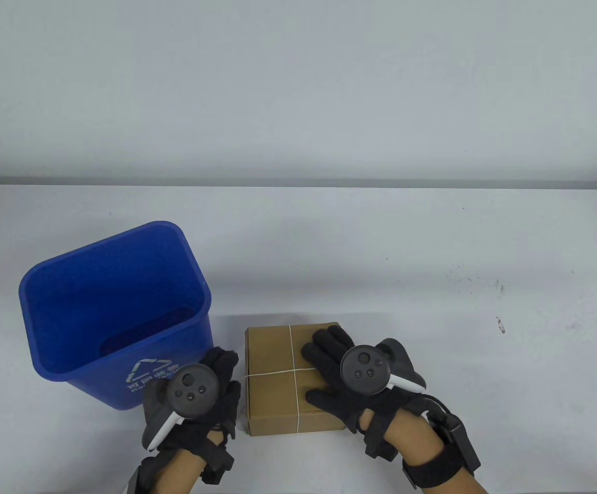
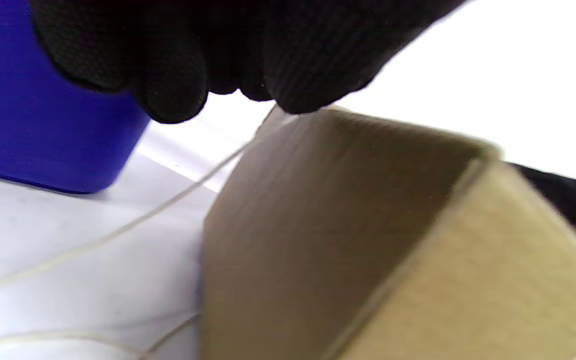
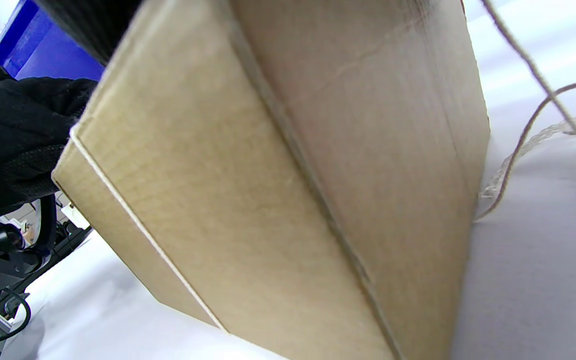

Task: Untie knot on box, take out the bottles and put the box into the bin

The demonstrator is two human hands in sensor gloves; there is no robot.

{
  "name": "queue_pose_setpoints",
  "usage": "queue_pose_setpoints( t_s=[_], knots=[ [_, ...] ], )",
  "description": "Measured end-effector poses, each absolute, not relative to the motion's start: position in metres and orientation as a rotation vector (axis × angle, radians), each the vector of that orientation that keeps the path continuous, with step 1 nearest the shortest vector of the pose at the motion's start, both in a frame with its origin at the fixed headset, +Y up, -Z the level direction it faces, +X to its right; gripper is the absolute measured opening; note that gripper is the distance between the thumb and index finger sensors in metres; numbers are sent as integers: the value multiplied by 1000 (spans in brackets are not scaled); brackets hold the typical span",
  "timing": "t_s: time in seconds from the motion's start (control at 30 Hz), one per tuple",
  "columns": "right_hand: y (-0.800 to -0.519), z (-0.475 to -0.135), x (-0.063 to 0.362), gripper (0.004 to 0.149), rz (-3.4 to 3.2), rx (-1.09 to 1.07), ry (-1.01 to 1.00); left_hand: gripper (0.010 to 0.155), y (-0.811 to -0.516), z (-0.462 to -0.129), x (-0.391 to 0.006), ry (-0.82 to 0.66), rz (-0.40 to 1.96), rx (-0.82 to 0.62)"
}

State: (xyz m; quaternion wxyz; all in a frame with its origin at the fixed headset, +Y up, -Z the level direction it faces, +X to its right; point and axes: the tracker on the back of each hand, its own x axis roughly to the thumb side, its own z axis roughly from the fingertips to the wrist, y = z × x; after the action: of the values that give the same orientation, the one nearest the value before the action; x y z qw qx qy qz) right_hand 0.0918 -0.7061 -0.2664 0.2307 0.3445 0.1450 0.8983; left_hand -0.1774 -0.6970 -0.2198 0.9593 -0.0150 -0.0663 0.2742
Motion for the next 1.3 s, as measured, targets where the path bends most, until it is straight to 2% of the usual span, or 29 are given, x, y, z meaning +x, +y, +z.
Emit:
queue_pose_setpoints(
  t_s=[0.13, 0.3, 0.43, 0.67, 0.97, 1.23, 1.3],
  knots=[
    [-706, -267, 92, 78, 2470, 948, 399, 61, -701, -222, -174, -127, 492, -21],
    [-706, -267, 92, 78, 2470, 948, 399, 45, -705, -225, -175, -110, 481, -5],
    [-706, -266, 92, 78, 2471, 948, 398, 44, -706, -225, -177, -77, 456, -13],
    [-707, -266, 92, 78, 2471, 948, 398, 44, -721, -231, -183, 23, 314, -197],
    [-707, -266, 92, 78, 2471, 948, 398, 44, -729, -235, -183, 69, 234, -279],
    [-707, -266, 92, 77, 2471, 948, 398, 44, -743, -236, -183, 114, 106, -451],
    [-707, -266, 92, 78, 2471, 948, 398, 44, -743, -236, -183, 123, 93, -454]
  ],
)
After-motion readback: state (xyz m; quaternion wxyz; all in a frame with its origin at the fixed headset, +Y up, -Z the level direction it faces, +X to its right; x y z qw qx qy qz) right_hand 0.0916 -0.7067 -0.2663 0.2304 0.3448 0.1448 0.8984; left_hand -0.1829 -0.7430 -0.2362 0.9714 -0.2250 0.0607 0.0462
